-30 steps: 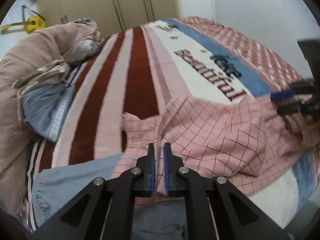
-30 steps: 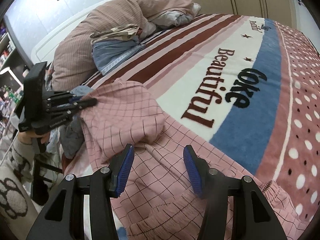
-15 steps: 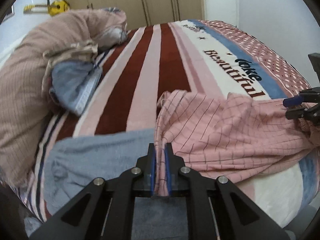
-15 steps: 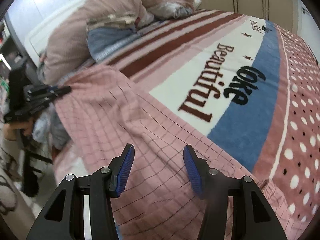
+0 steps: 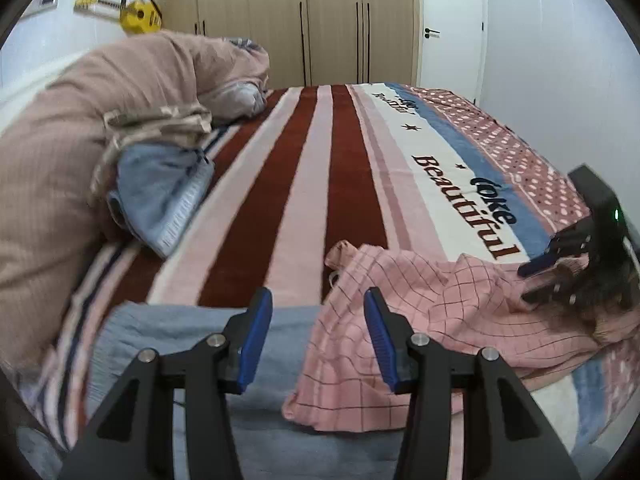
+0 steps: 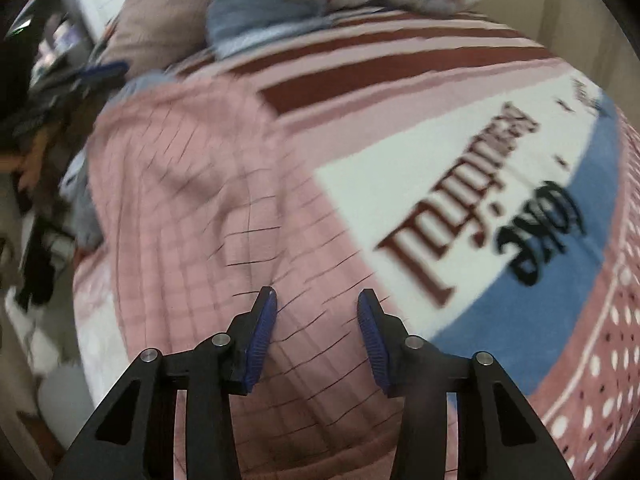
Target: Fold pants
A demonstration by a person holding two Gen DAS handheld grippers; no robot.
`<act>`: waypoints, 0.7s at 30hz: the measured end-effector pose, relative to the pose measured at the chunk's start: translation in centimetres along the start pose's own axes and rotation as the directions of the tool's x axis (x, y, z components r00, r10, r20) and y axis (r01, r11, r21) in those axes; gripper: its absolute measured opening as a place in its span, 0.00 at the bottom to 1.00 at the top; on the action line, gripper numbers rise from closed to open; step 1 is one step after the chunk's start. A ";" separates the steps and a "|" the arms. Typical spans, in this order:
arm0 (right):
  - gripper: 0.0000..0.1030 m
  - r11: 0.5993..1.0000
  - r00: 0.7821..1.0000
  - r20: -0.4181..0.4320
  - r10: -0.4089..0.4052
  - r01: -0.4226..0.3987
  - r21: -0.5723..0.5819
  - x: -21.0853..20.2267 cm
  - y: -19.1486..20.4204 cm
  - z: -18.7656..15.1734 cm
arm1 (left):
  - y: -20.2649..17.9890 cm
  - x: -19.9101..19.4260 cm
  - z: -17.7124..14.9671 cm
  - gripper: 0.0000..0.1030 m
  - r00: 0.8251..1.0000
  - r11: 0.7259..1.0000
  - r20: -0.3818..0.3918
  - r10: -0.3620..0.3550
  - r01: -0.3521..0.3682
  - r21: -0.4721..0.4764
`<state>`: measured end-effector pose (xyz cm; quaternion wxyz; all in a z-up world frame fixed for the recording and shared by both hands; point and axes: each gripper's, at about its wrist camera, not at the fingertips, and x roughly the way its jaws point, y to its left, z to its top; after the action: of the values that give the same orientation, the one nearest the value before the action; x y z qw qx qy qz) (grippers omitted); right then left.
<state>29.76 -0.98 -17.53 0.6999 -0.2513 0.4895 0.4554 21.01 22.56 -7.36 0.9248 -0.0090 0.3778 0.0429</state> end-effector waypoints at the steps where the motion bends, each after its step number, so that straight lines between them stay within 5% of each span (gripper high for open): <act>1: 0.38 1.000 1.000 -0.011 -0.003 0.003 -0.027 0.2 0.5 -0.2 | 0.0 0.2 -0.2 0.42 1.000 1.000 -0.005 -0.012 0.012 -0.007; 3: 0.45 0.998 1.000 -0.017 0.008 -0.009 -0.068 0.2 1.1 -0.4 | 0.0 0.7 -0.7 0.42 0.999 0.999 -0.013 -0.032 0.032 -0.019; 7: 0.42 0.994 0.998 -0.064 -0.023 0.016 -0.108 0.5 1.7 -0.5 | -0.1 0.9 -1.4 0.42 0.998 0.998 -0.011 -0.060 0.059 -0.030; 9: 0.12 0.990 0.996 -0.083 -0.035 0.024 -0.137 0.4 2.1 -0.6 | -0.1 0.9 -1.6 0.42 0.998 0.998 -0.007 -0.063 0.062 -0.025; 10: 0.06 0.989 0.995 -0.081 -0.059 0.047 -0.143 0.2 2.4 -0.7 | -0.1 0.8 -1.7 0.42 0.998 0.998 -0.005 -0.061 0.061 -0.023; 21: 0.02 0.949 0.949 0.028 -0.313 0.314 -0.018 -1.5 0.9 -0.1 | 0.3 1.8 -2.4 0.44 0.998 0.998 -0.033 -0.057 0.056 -0.012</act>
<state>28.82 -1.21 -16.12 0.7666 -0.3278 0.4294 0.3470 20.56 22.88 -10.36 0.9193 -0.0253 0.3924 0.0185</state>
